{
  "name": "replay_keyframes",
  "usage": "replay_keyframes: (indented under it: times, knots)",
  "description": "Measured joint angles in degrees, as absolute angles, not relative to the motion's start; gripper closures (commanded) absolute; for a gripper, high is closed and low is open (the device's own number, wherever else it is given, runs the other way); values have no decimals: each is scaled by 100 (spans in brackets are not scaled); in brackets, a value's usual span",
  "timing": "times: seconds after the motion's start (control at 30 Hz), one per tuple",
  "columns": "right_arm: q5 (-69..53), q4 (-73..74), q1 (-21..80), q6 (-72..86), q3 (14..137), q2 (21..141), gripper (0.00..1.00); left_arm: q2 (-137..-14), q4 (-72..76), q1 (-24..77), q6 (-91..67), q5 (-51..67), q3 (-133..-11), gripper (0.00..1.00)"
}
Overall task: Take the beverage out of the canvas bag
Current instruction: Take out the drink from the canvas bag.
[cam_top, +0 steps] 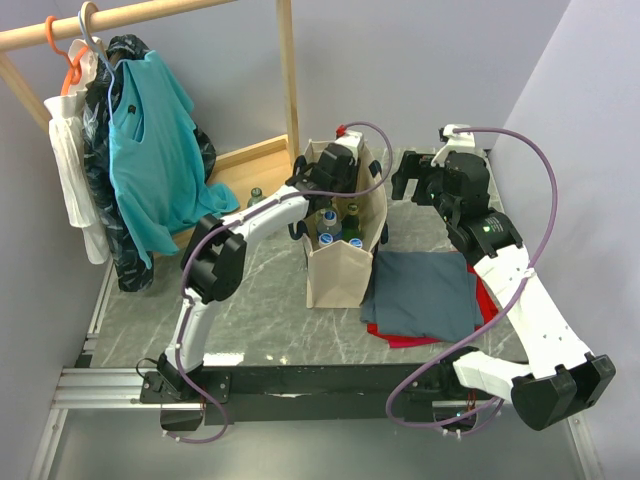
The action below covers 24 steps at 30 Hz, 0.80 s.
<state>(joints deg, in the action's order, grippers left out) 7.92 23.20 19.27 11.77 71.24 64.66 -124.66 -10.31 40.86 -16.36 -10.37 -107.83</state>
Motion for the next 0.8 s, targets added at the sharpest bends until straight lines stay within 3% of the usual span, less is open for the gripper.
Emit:
replay_keyframes:
  times: [0.8]
  knots:
    - [790, 2320, 1927, 1146, 7124, 6486, 0, -12390, -1553, 4134, -1184, -1258, -11076, 99]
